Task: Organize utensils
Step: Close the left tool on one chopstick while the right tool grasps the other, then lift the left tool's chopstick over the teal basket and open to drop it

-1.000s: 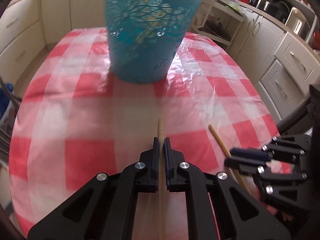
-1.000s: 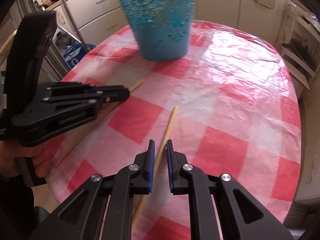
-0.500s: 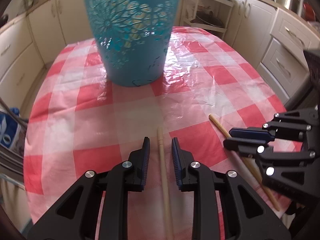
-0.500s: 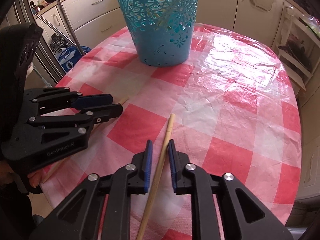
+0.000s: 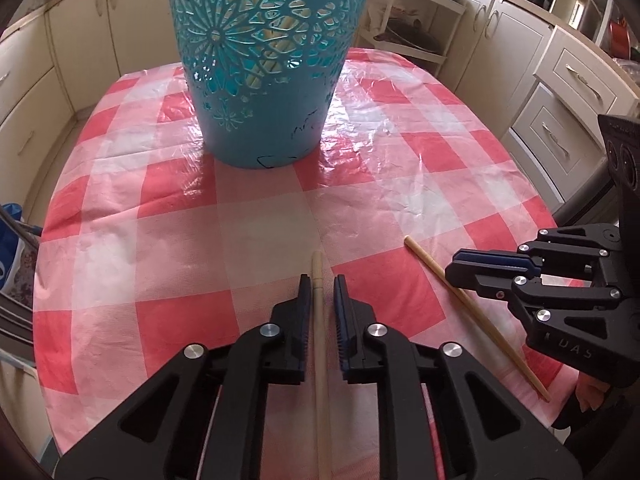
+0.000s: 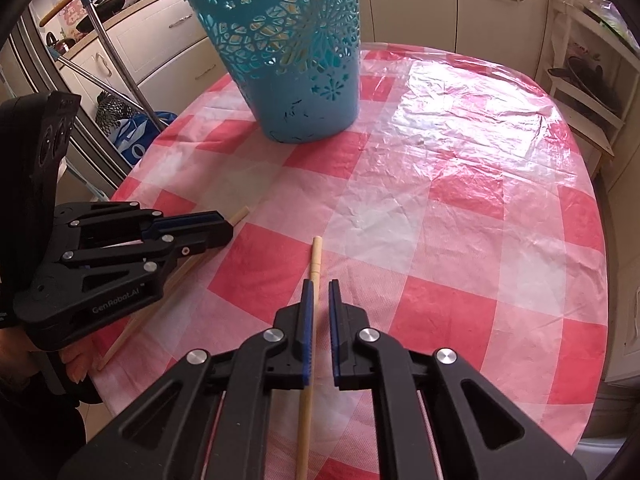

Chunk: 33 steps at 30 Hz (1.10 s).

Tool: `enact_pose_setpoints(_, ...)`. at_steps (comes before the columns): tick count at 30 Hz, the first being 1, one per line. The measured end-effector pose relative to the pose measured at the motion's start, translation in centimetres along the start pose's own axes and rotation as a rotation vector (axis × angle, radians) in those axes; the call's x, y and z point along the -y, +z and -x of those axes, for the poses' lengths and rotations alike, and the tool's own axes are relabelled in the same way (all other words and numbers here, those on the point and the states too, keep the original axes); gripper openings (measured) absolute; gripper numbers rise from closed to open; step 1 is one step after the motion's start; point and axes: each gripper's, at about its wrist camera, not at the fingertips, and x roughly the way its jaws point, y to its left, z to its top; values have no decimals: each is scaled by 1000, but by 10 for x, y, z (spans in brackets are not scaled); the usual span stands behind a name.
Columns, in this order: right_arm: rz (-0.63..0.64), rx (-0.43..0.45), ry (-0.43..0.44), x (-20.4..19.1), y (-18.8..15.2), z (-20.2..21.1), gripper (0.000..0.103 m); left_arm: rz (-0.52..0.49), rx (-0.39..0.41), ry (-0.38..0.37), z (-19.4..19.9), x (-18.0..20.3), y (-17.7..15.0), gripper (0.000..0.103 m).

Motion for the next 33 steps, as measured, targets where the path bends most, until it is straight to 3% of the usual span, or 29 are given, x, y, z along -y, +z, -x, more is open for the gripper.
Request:
enact_pose_setpoints(3, 9, -9, 6, -3, -1, -2, 28, -7, -3, -1, 1, 0, 0, 14)
enact_pose_setpoints(6, 27, -7, -3, -6, -2, -2, 28, -25, -6, 3, 1, 2, -1, 16)
enact_pose_setpoints(7, 41, -8, -16, -8, -2, -3, 28, -38, -5, 10, 1, 4, -1, 15)
enact_pose_setpoints(9, 84, -8, -80, -13, -3, -3, 18, -90, -7, 38, 1, 10, -2, 14)
enact_pose_setpoints(10, 91, -8, -92, -14, -3, -3, 13, -113, -11, 42, 1, 13, -3, 5)
enact_pose_setpoints(12, 69, -10, -70, -10, -3, -3, 6, -124, -21, 10, 3, 15, -3, 5)
enact_pose_setpoints(15, 6, 16, -6, 0, -1, 4, 6, -128, 0, -22, 12, 17, 0, 5)
enact_pose_setpoints(22, -17, 29, -1, 4, 0, 6, 6, -47, 47, -50, 24, -3, 9, 5)
enact_pose_setpoints(30, 7, -7, -25, -1, 1, -4, 6, -2, -24, -67, 6, -18, 4, 5)
enact_pose_setpoints(33, 12, -11, -27, -1, 1, -5, 6, -18, -49, -56, 4, -17, 3, 15)
